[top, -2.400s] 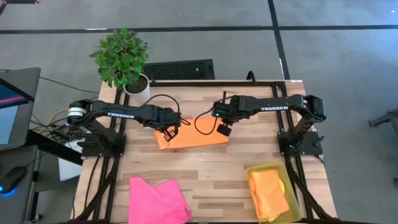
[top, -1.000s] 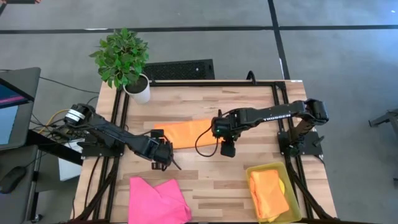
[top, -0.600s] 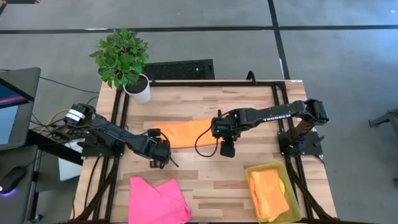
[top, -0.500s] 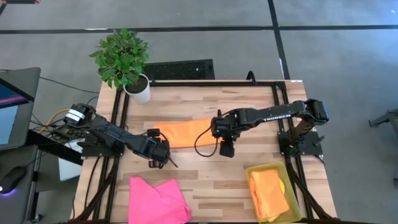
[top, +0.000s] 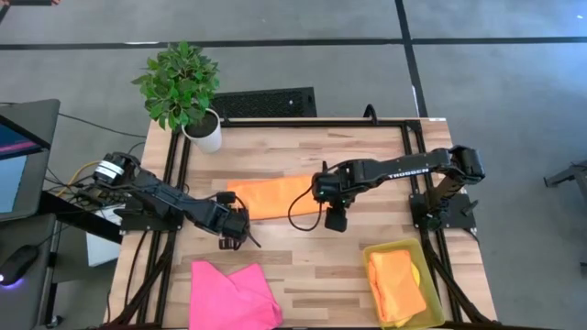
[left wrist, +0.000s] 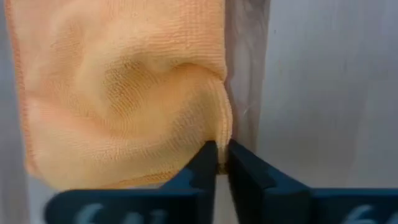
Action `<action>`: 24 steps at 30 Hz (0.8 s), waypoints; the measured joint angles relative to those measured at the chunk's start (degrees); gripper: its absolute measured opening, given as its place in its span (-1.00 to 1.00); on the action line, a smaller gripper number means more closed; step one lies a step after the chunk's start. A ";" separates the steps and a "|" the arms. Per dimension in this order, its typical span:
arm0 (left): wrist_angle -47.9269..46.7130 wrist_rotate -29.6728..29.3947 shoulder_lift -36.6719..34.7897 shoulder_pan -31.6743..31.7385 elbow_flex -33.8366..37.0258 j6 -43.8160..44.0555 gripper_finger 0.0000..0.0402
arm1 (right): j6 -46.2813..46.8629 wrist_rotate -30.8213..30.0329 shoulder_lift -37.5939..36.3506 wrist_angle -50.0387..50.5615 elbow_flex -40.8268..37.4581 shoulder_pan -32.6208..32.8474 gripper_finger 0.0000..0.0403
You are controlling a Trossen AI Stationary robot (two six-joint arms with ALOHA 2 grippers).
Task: Fold microfiber towels
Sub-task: Fold the orange cloth
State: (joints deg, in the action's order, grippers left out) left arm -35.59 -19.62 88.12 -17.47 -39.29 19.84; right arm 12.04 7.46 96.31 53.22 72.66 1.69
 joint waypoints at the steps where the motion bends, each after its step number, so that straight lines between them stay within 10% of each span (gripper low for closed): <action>1: -0.02 0.86 0.00 0.35 0.00 0.25 -0.93 | 0.25 0.00 0.00 0.59 0.00 -0.04 -0.07; 11: -5.49 3.90 -0.06 2.22 -8.09 2.33 -0.99 | 2.08 -3.86 -1.97 4.21 -0.04 0.18 -0.08; 24: -1.93 2.50 5.98 5.05 -24.84 -17.70 -1.00 | 3.01 -7.91 -8.19 5.10 -0.04 -0.06 -0.08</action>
State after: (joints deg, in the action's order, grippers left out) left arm -37.52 -17.12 94.10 -12.42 -64.13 2.13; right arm 15.05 -0.45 88.12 58.32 72.62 1.63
